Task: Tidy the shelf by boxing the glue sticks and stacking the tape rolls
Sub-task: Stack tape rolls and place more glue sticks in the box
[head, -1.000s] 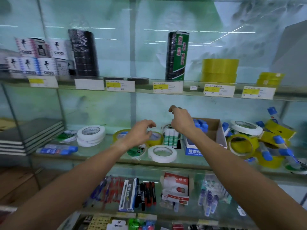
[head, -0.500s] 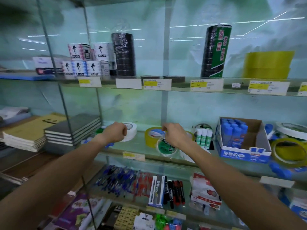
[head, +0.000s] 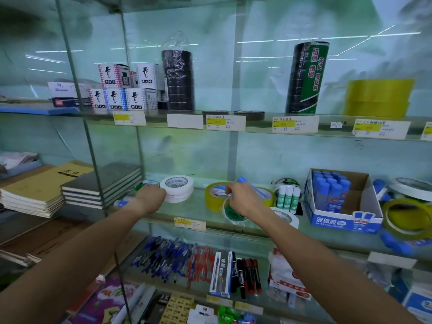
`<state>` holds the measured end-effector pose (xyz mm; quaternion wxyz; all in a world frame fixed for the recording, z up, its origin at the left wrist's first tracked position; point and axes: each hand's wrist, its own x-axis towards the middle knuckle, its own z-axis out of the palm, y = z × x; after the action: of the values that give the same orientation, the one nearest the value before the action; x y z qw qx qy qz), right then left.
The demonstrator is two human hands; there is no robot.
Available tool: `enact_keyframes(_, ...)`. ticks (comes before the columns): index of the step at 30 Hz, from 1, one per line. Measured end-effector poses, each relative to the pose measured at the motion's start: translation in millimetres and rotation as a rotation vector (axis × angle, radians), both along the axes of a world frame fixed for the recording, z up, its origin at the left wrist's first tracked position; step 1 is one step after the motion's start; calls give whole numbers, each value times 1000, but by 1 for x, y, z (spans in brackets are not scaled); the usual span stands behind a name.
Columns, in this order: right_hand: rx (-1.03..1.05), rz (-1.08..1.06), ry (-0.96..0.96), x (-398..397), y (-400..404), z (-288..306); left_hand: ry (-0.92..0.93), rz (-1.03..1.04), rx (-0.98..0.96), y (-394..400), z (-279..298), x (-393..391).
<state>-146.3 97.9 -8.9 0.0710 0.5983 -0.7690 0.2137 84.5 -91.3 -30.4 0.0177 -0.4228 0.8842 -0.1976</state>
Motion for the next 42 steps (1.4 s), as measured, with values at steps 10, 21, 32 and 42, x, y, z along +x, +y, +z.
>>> enact_keyframes(10, -90, 0, -191, -6, -8, 5, 856, -317, 14, 16, 56, 1)
enact_keyframes(21, -82, 240, -913, 22, -7, 29, 1306, -504, 825, 73, 77, -60)
enact_keyframes(32, -127, 188, -1088, -12, 35, 36, 1318, -556, 1127, 108, 78, -121)
enact_keyframes(42, -398, -81, -951, -83, 100, 46, 1074, -627, 1079, 186, 59, -207)
